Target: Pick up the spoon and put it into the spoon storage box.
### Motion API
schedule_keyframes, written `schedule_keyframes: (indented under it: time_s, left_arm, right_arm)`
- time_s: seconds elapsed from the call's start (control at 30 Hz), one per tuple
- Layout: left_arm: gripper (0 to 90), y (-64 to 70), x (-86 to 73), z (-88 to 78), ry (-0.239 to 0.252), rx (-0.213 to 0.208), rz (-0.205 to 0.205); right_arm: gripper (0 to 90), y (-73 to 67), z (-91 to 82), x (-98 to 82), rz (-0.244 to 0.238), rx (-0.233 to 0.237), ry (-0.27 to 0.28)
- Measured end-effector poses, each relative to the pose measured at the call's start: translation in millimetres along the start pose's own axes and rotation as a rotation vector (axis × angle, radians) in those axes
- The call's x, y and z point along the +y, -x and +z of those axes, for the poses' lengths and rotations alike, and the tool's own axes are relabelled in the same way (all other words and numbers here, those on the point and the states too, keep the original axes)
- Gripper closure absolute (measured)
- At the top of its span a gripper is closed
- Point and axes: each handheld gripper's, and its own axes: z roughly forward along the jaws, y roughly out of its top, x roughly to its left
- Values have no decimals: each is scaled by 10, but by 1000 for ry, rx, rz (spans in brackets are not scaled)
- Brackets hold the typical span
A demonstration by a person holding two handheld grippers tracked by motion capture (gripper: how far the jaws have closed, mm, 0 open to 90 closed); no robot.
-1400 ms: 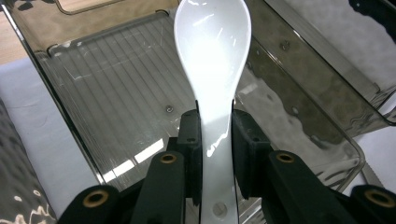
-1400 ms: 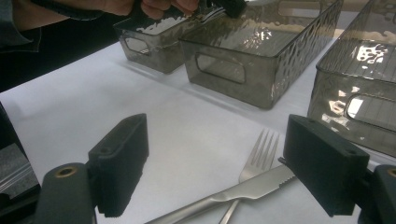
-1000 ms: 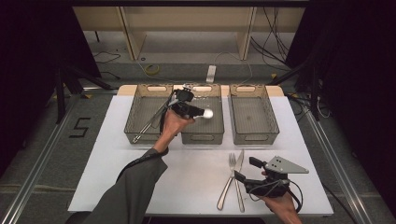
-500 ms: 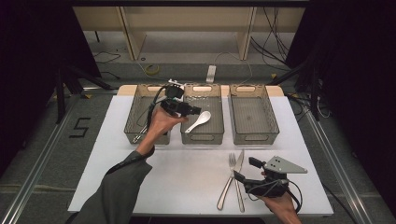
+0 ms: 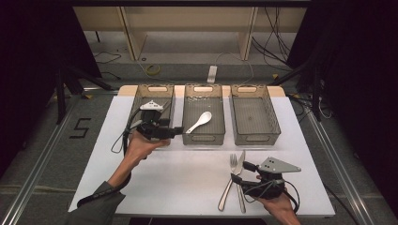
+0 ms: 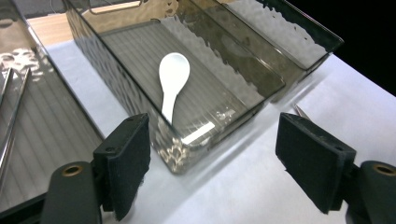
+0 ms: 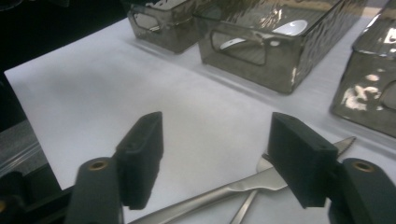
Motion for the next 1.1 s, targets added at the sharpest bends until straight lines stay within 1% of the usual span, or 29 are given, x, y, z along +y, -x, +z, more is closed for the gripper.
schedule_keyframes:
  time_s: [0.07,0.17,0.2,0.33,0.4,0.47,0.5,0.57,0.6,0.63,0.77,0.87,0.93,1.1]
  left_arm:
    - [249,28,-91,-74,47,2,4]
    - [248,48,-204,-170,76,-3,11]
    - [249,51,-240,-194,82,-12,8]
    - [240,64,-385,-255,84,-24,10]
    - [236,66,-453,-277,67,-35,8]
    - [225,69,-489,-314,61,-36,20]
    - [222,65,-501,-338,67,-39,16]
    - [216,60,-524,-379,82,-53,-4]
    - [213,61,-535,-394,83,-58,-4]
    - [211,63,-547,-406,82,-61,4]
    - [196,61,-604,-435,80,-54,1]
    - [191,65,-626,-460,87,-40,18]
    - [191,73,-641,-472,89,-41,19]
    - [183,80,-668,-468,74,-43,21]
  right_arm:
    - [431,-26,36,-1,-2,6,-26]
    - [488,-54,82,-14,-9,21,-61]
    - [507,-62,98,-17,-7,25,-68]
    - [567,-90,147,-25,-13,37,-94]
    - [588,-99,172,-25,-11,42,-102]
    - [611,-107,195,-24,-15,54,-110]
    - [622,-114,203,-24,-17,53,-113]
    - [647,-124,215,-25,-20,61,-120]
    - [658,-127,222,-26,-23,64,-122]
    - [672,-129,228,-26,-25,67,-126]
    - [729,-137,254,-24,-28,74,-136]
    - [769,-142,282,-28,-39,81,-152]
    - [798,-146,303,-33,-43,84,-165]
    - [870,-146,340,-41,-51,89,-182]
